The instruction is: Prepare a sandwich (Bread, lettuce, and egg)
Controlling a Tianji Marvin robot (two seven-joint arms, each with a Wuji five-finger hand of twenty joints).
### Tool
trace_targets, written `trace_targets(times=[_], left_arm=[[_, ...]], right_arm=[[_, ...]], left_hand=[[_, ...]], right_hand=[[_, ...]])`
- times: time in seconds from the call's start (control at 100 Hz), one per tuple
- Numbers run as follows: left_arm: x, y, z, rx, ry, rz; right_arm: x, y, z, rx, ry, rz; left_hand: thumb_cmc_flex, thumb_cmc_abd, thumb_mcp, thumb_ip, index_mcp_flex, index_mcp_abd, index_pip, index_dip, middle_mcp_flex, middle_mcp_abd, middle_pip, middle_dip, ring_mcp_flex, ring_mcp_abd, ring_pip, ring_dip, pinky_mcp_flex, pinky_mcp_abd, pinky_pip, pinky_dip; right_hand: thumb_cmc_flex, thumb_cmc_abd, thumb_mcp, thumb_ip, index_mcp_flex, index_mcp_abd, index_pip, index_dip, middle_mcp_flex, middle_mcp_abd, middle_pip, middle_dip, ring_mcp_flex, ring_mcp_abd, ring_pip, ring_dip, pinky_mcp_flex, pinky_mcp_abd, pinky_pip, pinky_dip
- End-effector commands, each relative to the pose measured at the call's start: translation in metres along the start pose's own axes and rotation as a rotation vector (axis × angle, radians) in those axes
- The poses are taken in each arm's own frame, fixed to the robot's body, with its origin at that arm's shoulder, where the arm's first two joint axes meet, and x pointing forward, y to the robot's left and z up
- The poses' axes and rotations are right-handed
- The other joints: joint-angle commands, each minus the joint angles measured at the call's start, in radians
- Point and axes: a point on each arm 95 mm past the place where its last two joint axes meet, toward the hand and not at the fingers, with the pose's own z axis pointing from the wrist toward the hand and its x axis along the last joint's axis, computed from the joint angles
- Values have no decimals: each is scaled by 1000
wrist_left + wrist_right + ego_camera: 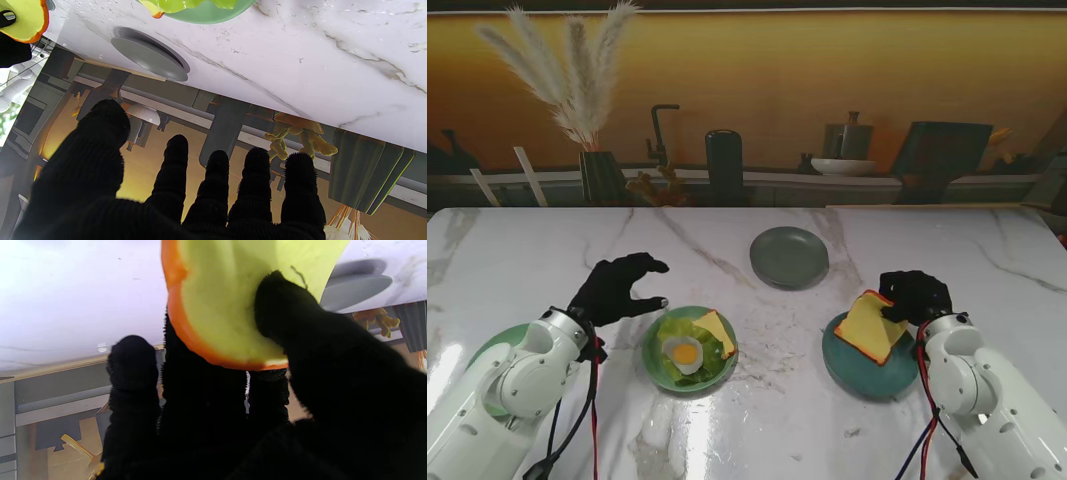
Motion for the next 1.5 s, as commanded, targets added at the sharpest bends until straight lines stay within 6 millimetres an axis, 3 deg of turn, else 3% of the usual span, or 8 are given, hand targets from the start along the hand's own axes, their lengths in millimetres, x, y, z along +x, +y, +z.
trace_targets(times=[0.0,0.12,0.23,0.35,0.41,0.85,1.14,1.49], left_arm=[[-1,-1,0,8,-5,-4],[-1,-2,0,13,-6,-2],[-2,-2,-1,16,-6,-1],[-2,-2,-1,19,-5,0],[-3,-3,-1,20,-4,0],[-6,-6,-1,41,-2,13],[-10,-13,-5,75,-10,22],[-15,-22,-10,116,-25,44]], right_arm=[[14,-2,-3,-16,22,23],[18,1,-6,-32,26,42],[20,3,-8,-48,32,62],[20,4,-8,-67,52,68],[21,6,-9,-65,58,69],[36,18,-9,-90,91,207],[71,35,-12,-90,63,479],[130,29,-3,42,32,899]], left_hand=[[25,18,4,-79,25,7,3,11,-3,4,2,17,0,11,7,7,-3,4,11,10],[24,18,6,-79,26,8,6,11,-4,3,-2,17,-1,12,7,7,-4,3,13,9],[24,18,7,-78,26,8,6,12,-5,4,-2,17,-2,11,6,7,-4,3,14,9],[23,23,9,-78,41,15,13,14,-5,3,-2,18,-4,10,6,6,-3,1,14,8],[24,23,9,-78,57,20,20,16,-3,4,-1,19,-3,11,6,7,-3,1,15,8],[24,32,9,-80,98,28,46,31,3,4,1,20,0,9,10,7,-1,3,20,8],[25,34,7,-80,98,27,47,35,9,4,1,19,3,11,10,7,0,4,22,8],[26,38,2,-79,89,23,42,37,11,5,0,20,4,12,10,6,0,4,24,8]], right_hand=[[53,3,103,67,3,-63,9,17,11,18,34,5,60,-1,17,1,22,-5,40,-12],[28,16,157,116,-157,-63,-46,-15,-49,2,122,38,48,-16,53,38,23,-16,45,-13],[23,20,185,163,-211,-68,-188,-205,-74,-1,169,50,25,-15,96,78,9,-17,46,11],[44,26,210,162,43,27,-304,-796,-45,24,119,155,15,-1,135,115,3,5,44,56],[49,17,223,166,97,23,-254,-859,-30,33,104,209,15,3,149,128,0,15,46,65],[-37,96,281,423,118,55,-230,-598,-6,62,149,380,52,-48,322,273,49,19,113,149],[-15,60,269,413,129,87,-227,-628,11,85,130,356,68,-23,296,265,65,38,105,148],[17,56,266,301,101,104,-212,-667,-8,100,109,342,56,-11,259,260,58,32,73,166]])
